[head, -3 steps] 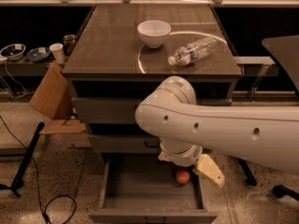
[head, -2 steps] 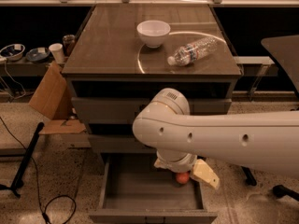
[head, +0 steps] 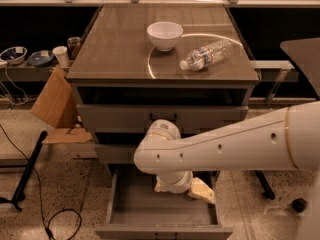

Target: Pick apple from bottom drawer and place on counter

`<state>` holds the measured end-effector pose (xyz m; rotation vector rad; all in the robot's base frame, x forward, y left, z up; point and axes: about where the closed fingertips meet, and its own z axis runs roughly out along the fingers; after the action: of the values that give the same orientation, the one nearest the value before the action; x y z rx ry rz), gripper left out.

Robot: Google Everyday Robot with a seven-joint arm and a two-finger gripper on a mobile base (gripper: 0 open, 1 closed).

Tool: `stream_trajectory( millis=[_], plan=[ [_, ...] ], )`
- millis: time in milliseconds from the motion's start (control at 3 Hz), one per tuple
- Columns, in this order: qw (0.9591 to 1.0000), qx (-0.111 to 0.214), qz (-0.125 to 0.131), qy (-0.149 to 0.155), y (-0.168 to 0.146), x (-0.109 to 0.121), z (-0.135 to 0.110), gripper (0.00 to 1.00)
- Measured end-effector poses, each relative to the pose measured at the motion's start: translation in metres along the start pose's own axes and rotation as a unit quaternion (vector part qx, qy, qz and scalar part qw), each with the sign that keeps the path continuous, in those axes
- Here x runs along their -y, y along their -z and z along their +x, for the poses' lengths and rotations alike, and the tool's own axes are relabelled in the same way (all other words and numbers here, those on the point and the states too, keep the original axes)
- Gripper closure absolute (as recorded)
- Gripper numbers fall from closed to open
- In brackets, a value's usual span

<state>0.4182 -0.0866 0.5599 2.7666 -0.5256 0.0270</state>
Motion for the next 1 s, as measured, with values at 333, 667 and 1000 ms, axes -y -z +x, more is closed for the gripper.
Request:
stream_trajectory(
  millis=[333, 667, 1000],
  plan=[
    [0.9991, -0.005, -0.024, 0.035, -0.053, 0.034, 0.008, 0.00],
    [0.9974, -0.009, -0.040, 0.060, -0.102, 0.068, 0.019, 0.00],
    [0.9976, 0.005, -0.030, 0.062, -0.149, 0.091, 0.026, 0.00]
  ],
)
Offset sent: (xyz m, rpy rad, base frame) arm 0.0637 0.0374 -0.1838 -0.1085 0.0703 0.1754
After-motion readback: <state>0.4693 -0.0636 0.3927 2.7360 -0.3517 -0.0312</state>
